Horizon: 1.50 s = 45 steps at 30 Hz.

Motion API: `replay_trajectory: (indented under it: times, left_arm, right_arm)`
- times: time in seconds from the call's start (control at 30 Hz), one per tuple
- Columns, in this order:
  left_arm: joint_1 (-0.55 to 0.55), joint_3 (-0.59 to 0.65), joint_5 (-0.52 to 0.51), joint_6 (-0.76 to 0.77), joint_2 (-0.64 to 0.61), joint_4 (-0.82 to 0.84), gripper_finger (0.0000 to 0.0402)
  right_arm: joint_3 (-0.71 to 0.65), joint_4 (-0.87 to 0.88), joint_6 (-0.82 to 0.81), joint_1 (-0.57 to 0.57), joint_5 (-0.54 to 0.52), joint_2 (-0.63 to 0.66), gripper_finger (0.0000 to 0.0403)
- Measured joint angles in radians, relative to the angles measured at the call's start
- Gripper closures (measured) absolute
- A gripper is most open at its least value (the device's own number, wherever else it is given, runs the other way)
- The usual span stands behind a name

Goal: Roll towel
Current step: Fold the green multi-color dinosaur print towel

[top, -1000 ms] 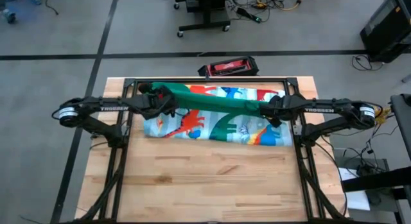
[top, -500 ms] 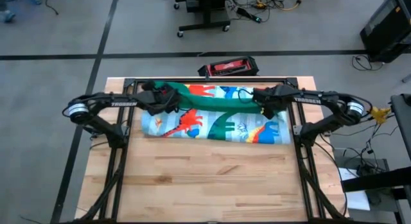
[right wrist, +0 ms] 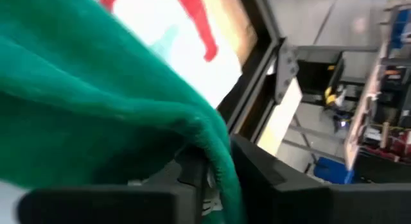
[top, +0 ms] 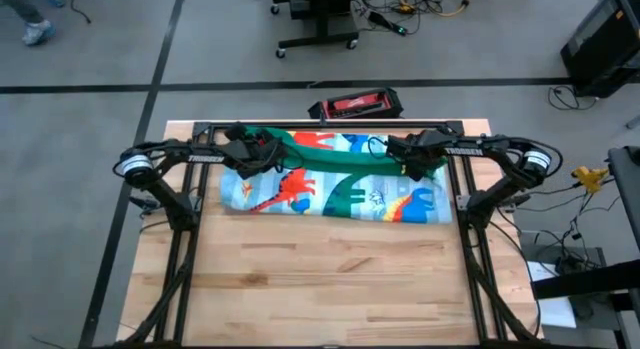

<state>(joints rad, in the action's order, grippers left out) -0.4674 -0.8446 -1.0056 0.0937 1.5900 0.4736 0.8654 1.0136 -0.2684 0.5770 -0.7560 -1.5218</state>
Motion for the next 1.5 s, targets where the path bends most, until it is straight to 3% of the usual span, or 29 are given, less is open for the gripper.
replay_trajectory:
  times: [0.13, 0.27, 0.43, 0.6, 0.8, 0.97, 1.07, 1.17, 1.27, 1.5]
  left_arm:
    - [-0.001, -0.007, -0.025, -0.005, -0.004, -0.007, 0.0282]
    - [-0.002, -0.013, -0.162, -0.005, -0.029, -0.018, 0.0219]
    - [-0.016, -0.013, -0.159, 0.001, -0.082, -0.019, 0.0163]
    - [-0.019, -0.013, -0.108, 0.014, -0.114, -0.017, 0.0147]
    - [0.014, -0.008, 0.085, 0.052, -0.162, -0.015, 0.0167]
    - [0.087, 0.023, 0.228, 0.073, -0.188, -0.022, 0.0194]
    - [0.134, 0.063, 0.333, 0.062, -0.188, -0.055, 0.0208]
    - [0.176, 0.112, 0.374, 0.054, -0.188, -0.062, 0.0221]
    - [0.216, 0.163, 0.380, 0.059, -0.189, -0.063, 0.0234]
    - [0.277, 0.280, 0.384, 0.142, -0.187, -0.070, 0.0256]
  right_arm:
    - [0.000, -0.002, -0.001, 0.000, -0.042, 0.015, 0.0248]
    - [0.000, -0.001, -0.024, 0.000, -0.101, 0.038, 0.0203]
    - [0.000, 0.011, -0.005, 0.000, -0.075, 0.048, 0.0169]
    - [0.000, 0.012, 0.038, 0.013, -0.083, 0.048, 0.0144]
    - [0.000, 0.006, 0.045, 0.040, -0.100, 0.056, 0.0135]
    - [0.000, -0.058, 0.079, 0.073, 0.026, 0.062, 0.0166]
    - [0.001, -0.145, 0.131, 0.145, 0.283, 0.062, 0.0192]
    - [0.012, -0.156, 0.132, 0.176, 0.510, 0.073, 0.0221]
    - [0.012, -0.149, 0.098, 0.131, 0.577, 0.111, 0.0263]
    - [-0.031, -0.128, -0.033, -0.100, 0.622, 0.174, 0.0392]
